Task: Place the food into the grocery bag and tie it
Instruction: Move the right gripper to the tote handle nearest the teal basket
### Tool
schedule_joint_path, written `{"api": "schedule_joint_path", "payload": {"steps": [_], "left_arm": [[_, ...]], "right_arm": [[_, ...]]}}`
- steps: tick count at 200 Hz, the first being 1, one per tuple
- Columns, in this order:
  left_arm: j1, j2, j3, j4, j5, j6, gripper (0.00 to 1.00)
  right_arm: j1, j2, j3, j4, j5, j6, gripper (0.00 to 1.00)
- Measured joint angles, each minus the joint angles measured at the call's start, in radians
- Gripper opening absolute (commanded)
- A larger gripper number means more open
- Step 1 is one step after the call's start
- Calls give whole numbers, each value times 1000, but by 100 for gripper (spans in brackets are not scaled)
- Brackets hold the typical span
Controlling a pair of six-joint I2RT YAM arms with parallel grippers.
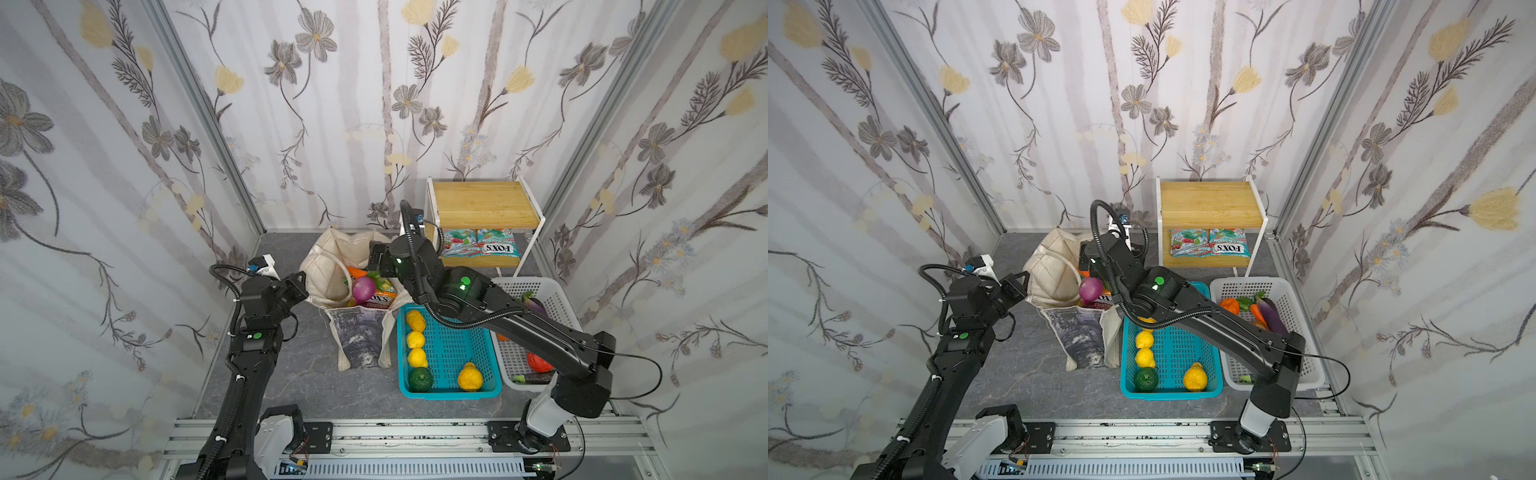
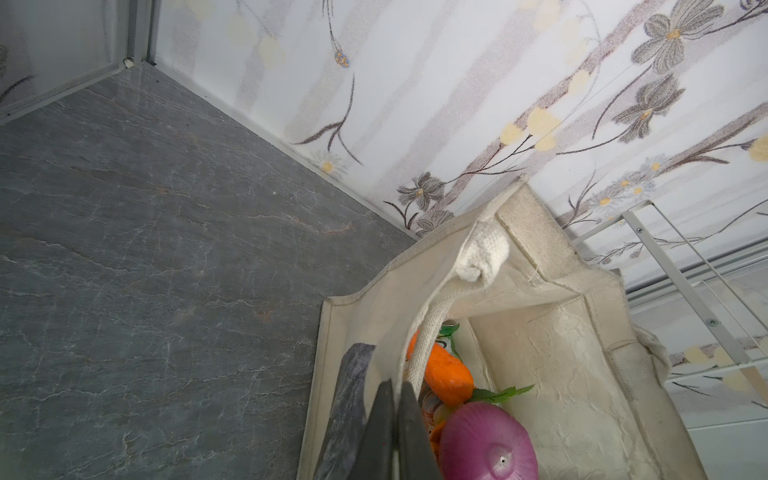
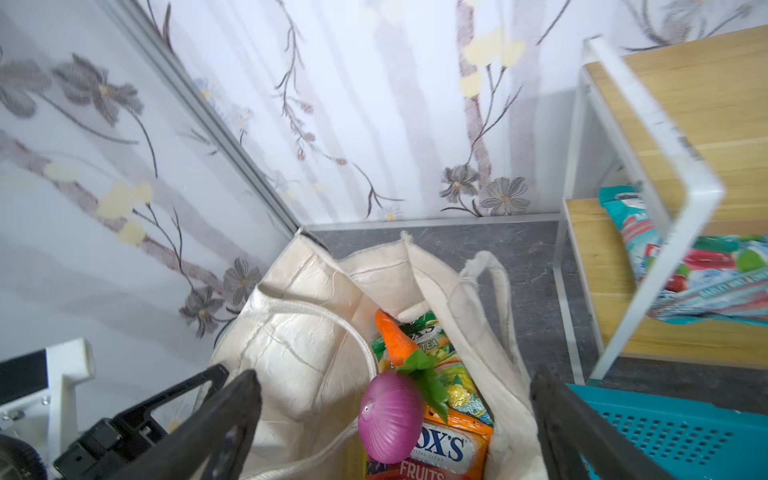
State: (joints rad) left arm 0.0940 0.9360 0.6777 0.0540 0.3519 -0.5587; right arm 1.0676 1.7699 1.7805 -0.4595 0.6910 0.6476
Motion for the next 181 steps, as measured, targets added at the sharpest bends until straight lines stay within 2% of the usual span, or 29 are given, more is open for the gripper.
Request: {"api": "schedule_joint_path", "payload": {"steps": [22, 36, 56, 71, 104, 138, 181], "left_arm": [[-3, 10, 0, 2, 0, -2, 0], [-3, 12, 0, 2, 0, -3, 0], [-3, 11, 0, 2, -1, -2, 0], [-5, 8, 0, 2, -9, -2, 0], [-15, -2, -1, 1, -35, -5, 0], [-27, -30, -2, 0, -66, -15, 0], [-29, -43, -4, -9, -83, -18, 0]], "right_arm": [[-1, -158, -219, 63, 74, 115, 100], [-22, -275, -433, 170, 58, 145, 100], [-91, -423, -739, 405, -119, 155, 100], [-157, -494, -884, 525, -243, 192, 99], [-305, -507, -917, 586, -383, 296, 96], [-316, -451, -952, 628, -504, 377, 79], [-319, -364, -1003, 713, -591, 504, 77]]}}
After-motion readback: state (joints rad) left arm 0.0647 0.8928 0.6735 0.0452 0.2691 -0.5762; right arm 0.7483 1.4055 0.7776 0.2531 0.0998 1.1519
